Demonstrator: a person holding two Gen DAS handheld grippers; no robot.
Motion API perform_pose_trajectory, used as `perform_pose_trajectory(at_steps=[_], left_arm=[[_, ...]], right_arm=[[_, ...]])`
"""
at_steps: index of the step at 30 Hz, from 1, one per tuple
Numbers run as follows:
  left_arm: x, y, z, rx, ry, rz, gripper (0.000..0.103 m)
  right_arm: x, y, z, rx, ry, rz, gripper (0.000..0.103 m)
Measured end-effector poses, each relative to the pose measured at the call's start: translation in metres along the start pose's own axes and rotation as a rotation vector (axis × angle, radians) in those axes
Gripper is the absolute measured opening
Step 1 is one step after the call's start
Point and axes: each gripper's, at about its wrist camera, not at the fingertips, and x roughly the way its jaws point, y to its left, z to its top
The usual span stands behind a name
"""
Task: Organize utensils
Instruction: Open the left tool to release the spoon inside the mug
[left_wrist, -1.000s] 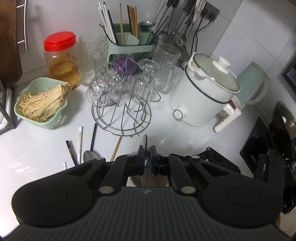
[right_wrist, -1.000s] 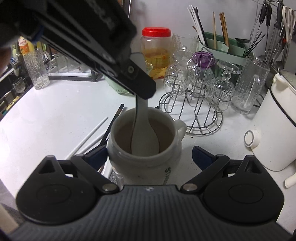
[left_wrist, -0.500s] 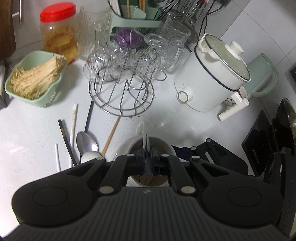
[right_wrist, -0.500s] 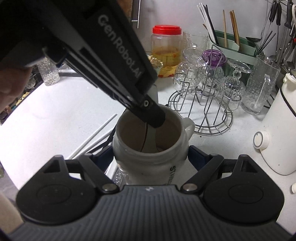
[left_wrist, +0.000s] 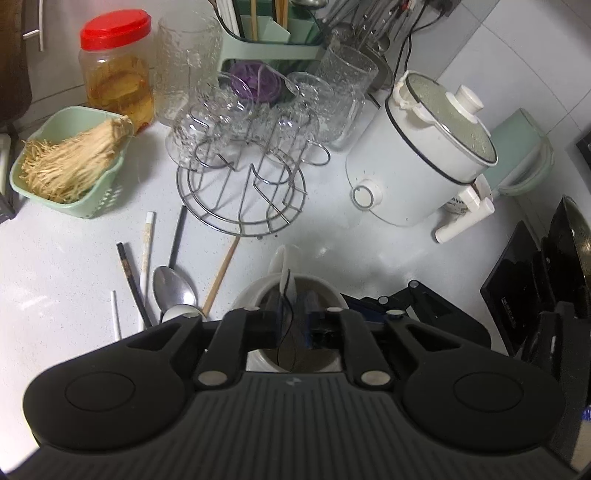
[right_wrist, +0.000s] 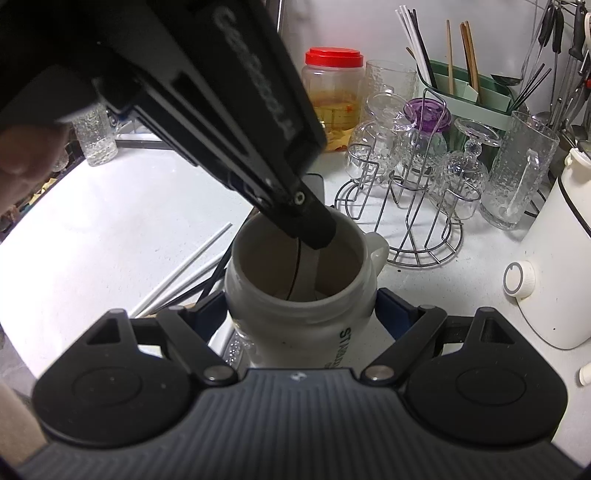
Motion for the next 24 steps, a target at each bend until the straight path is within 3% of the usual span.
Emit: perform_pose_trajectory(at_steps=[3,5,9,12,24], left_arm=[[-0.013,0.0,-0.001,-0.002,-0.042,0.001,0.035],[-0.023,-0.001,-0.003,0.004,-0.071,0.015,0.038],[-0.044,0.004,-0.005,-0.018,-0.123,0.022,0.039],[-0.054,0.008,-0.008,-0.027,-0.149,0.075,0.039],[-0.083,0.051,-0.041,-0.147,-0.208,0.143,0.039]], right_arm=[[0.0,0.0,0.0,0.008,-0.003,-0.004,0.089],[0.0,0.0,0.0,0.012,-0.005,-0.007,0.089],[0.001,0.0,0.0,0.018,-0.006,-0.014,0.089],[0.001,0.001,0.001,0.025,-0.004,-0.02,0.089],[0.005,0.005,0.004,0.064,-0.004,-0.064,0.089]])
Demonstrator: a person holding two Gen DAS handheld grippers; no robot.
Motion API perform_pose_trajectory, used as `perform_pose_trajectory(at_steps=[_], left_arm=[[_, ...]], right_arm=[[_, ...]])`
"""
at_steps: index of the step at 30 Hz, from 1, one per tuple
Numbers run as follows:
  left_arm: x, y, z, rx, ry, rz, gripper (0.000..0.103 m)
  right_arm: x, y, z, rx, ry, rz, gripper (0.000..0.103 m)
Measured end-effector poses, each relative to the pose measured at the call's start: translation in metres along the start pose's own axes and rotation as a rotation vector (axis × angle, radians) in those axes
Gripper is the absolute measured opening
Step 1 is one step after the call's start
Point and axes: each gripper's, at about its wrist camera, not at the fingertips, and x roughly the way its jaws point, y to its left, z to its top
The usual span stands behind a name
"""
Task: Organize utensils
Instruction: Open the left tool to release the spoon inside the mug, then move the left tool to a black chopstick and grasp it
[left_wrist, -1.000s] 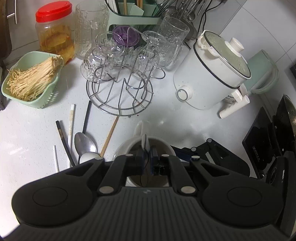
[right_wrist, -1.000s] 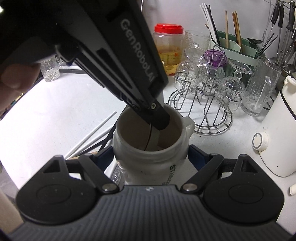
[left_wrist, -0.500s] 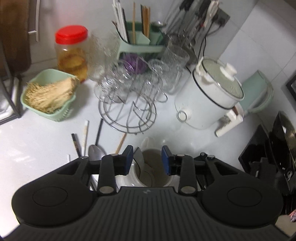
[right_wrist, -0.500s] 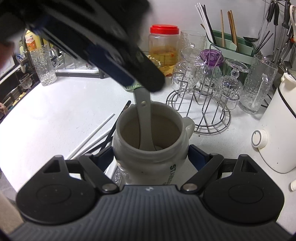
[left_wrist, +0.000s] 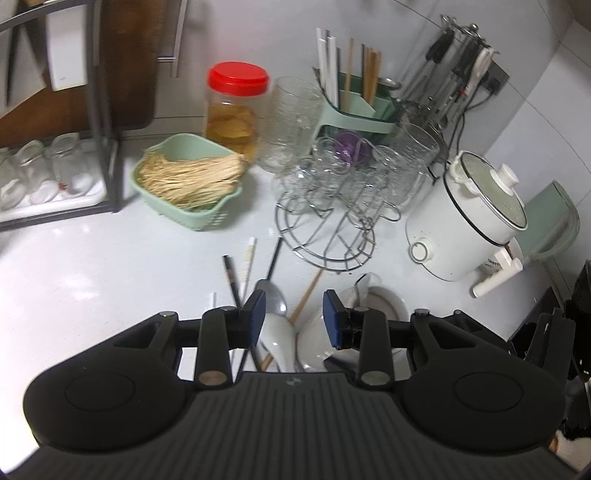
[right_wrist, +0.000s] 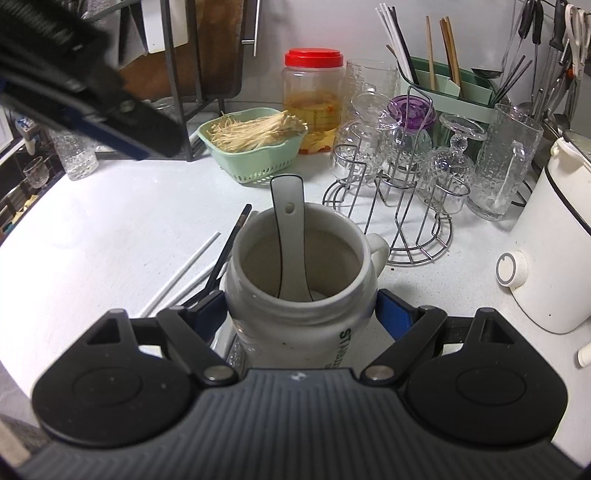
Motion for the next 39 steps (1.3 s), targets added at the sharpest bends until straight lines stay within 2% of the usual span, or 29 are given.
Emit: perform_pose_trajectory(at_steps=[13,21,29,39], left_arm=[[-0.023,0.037,-0.035,-0.068,-0.021,0.023,0.039],[-0.025,0.055,-0.051,-0.074,-0.009,-0.004,0.039],[-0.023,0.055,-0.056,-0.053,-0.01,-0.006,0.039],[0.0,0.053,-0.062,-0.044,0.045,-0.029,0.039]], right_arm=[[0.002,0.008,0.002,0.076,0.001,-0.086,0.089],[-0.004,0.01,-0.004,0.128,0.0,-0.147,0.089],[-0.009,0.013,-0.009,0.153,0.002,-0.173,0.089],[-0.011,0.012,-0.01,0.155,0.012,-0.176,0.089]])
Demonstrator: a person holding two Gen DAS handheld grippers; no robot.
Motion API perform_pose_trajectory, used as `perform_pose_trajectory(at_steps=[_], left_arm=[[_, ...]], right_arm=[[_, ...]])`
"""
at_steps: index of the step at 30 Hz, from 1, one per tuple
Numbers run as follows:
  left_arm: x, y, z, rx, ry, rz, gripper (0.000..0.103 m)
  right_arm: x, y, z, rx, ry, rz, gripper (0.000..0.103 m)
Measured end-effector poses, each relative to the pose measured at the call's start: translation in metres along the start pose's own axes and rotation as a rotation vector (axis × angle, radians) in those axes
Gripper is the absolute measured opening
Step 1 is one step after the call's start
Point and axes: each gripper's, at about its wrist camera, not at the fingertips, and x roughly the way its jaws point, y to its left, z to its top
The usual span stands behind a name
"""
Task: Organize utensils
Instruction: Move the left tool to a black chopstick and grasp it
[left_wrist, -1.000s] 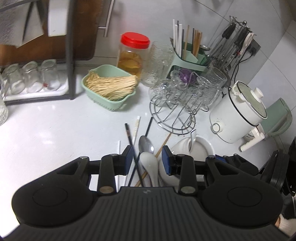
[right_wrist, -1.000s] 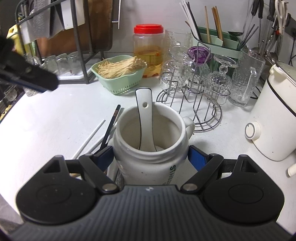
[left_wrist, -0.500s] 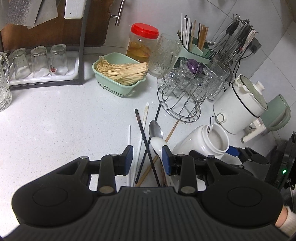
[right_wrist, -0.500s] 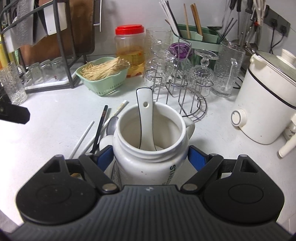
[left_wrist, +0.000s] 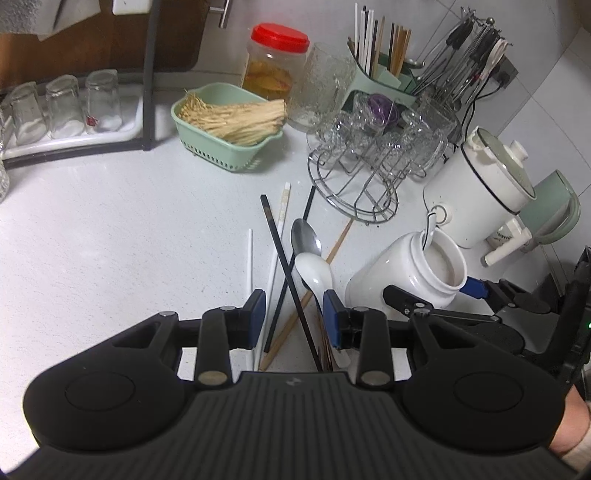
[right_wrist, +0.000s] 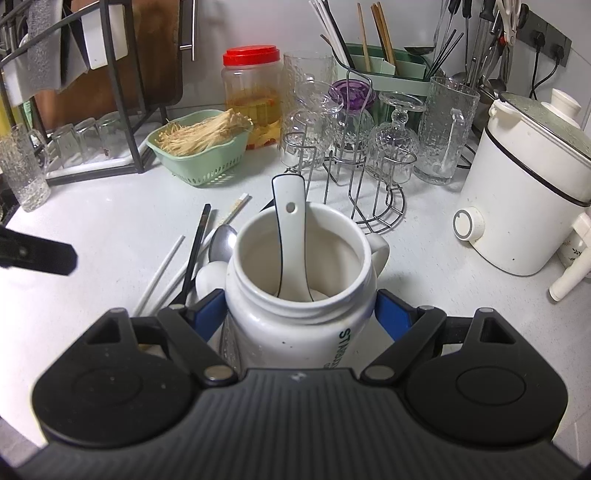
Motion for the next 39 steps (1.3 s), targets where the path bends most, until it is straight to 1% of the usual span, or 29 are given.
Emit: perform_pose_trajectory(at_steps=[3,8,12,17,19,21,25,28,30,33,39], left_arm=[[0.013,0.002,0.003,0.004,0.019,-0.017,0.039],[0.038,0.005,0.013,0.002,0.042,-0.015,0.039],[0.063,0.009,0.022,-0.025,0.064,-0.014,0.038],[0.091,0.01,0.035,-0.044,0.074,-0.008,0.037],[0.1,0.01,0.04,-0.049,0.079,0.001,0.036],[0.11,0.01,0.043,-0.052,0.09,0.008,0.032],[0.127,0.006,0.048,-0.002,0.11,0.022,0.031],[0.139,0.005,0.049,0.021,0.133,0.029,0.027],[0.145,0.004,0.049,0.032,0.138,0.04,0.022],[0.151,0.003,0.049,0.036,0.143,0.054,0.019],[0.157,0.001,0.053,0.048,0.13,0.067,0.018]], right_arm=[[0.0,0.001,0.001,-0.007,0.009,0.0,0.089],[0.002,0.0,0.003,-0.019,0.023,0.008,0.089],[0.001,0.0,0.002,-0.021,0.02,0.009,0.089],[0.002,-0.001,0.005,-0.026,0.039,0.014,0.089],[0.002,-0.001,0.006,-0.029,0.042,0.015,0.089],[0.003,-0.001,0.007,-0.03,0.047,0.015,0.089],[0.003,-0.001,0.008,-0.032,0.059,0.017,0.089],[0.004,-0.001,0.01,-0.033,0.076,0.018,0.089],[0.004,-0.001,0.011,-0.036,0.084,0.021,0.089],[0.005,-0.002,0.013,-0.037,0.093,0.023,0.089],[0.005,-0.004,0.013,-0.043,0.104,0.034,0.088]])
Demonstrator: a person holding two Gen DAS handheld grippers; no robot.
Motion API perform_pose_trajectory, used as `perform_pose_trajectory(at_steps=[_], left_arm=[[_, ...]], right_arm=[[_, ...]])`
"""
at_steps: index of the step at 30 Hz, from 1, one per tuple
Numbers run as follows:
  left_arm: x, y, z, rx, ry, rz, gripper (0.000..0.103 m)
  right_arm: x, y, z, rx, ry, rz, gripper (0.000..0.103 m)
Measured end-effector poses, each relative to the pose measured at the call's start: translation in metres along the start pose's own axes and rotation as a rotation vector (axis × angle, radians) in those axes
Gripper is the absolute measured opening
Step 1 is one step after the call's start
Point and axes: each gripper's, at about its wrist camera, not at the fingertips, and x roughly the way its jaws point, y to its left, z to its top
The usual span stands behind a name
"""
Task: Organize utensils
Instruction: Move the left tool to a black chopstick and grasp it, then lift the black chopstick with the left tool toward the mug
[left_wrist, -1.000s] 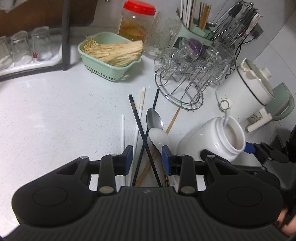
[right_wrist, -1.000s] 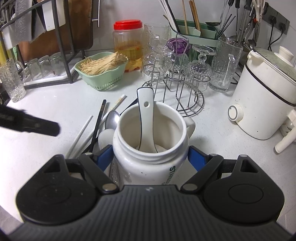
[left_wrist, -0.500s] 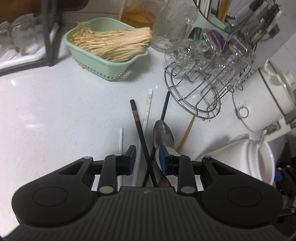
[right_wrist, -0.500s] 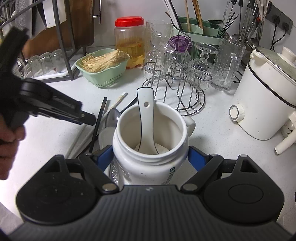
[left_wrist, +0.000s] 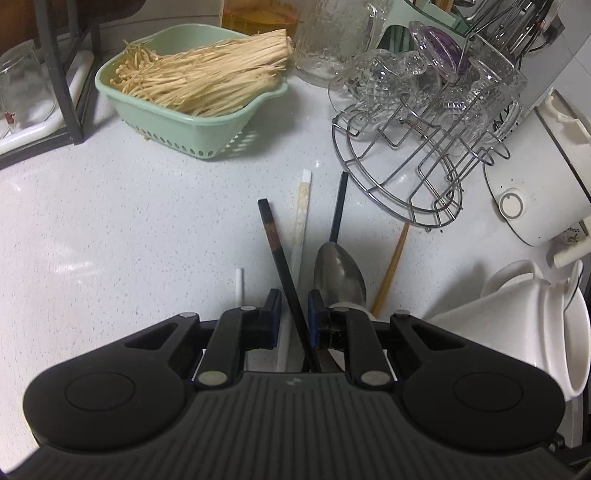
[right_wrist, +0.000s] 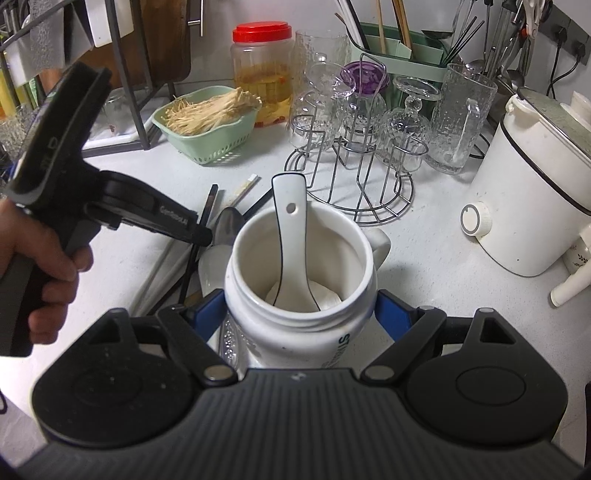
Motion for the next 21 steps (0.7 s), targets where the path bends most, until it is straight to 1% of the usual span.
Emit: perform_pose_trajectory(at_steps=[4,7,11,17,21], left_arm=[[0.003,-0.005,0.006,0.021,0.005,0.019,0.017],[0.005,-0.006,0.009,0.021,0.018,0.028,0.013],[0.004,0.0,0.008,0.007,0.023,0.021,0.007],[-0.002,0.006,0.003,0.0,0.019,-0.009,0.007],[-0.019,0.007,0.001,-0.004,-0.008,-0.028,0.007]], right_arm=[[-0.001,0.0,0.0,-0.008,0.005,0.005,0.089],[-0.001,-0.001,0.001,-0.013,0.008,0.009,0.089],[0.0,-0.001,0.002,-0.017,0.015,0.012,0.089],[0.0,-0.002,0.002,-0.015,0.016,0.011,0.089],[0.0,-0.001,0.003,-0.011,0.017,0.008,0.089]])
